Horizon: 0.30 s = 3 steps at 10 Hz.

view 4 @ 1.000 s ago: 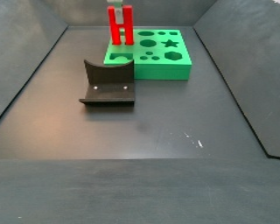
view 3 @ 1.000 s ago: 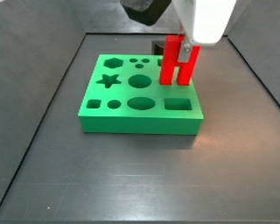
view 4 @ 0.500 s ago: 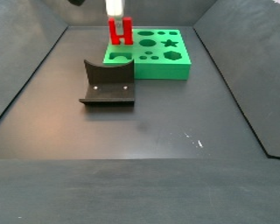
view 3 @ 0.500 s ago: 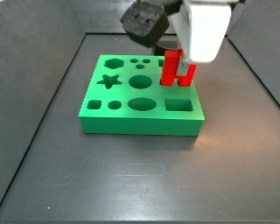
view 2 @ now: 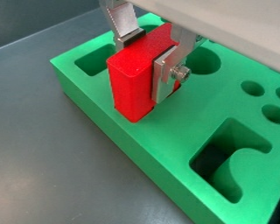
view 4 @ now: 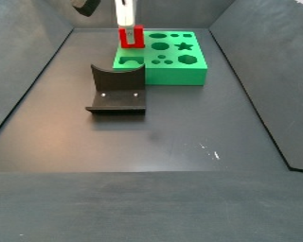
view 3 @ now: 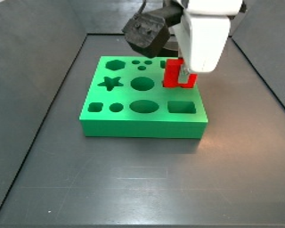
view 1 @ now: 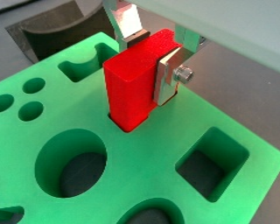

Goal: Insert the double-square object.

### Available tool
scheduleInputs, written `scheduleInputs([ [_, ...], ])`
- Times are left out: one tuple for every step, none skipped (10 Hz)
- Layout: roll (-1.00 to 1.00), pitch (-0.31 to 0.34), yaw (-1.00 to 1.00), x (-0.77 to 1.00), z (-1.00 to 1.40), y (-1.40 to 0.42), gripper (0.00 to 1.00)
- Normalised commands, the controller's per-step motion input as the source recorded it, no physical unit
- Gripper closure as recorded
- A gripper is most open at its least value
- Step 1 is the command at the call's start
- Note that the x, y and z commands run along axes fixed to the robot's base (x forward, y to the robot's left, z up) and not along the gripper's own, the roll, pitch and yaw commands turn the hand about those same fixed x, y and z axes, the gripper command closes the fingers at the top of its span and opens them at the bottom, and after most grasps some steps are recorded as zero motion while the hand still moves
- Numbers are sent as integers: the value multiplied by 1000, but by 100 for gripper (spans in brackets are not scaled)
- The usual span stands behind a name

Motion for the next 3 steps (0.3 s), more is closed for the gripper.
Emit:
scheduleInputs([
  [-10, -190, 0, -120, -197, 0, 100],
  [-81, 0, 0, 0, 0, 83, 100],
  [0, 0, 0, 0, 0, 0, 100],
])
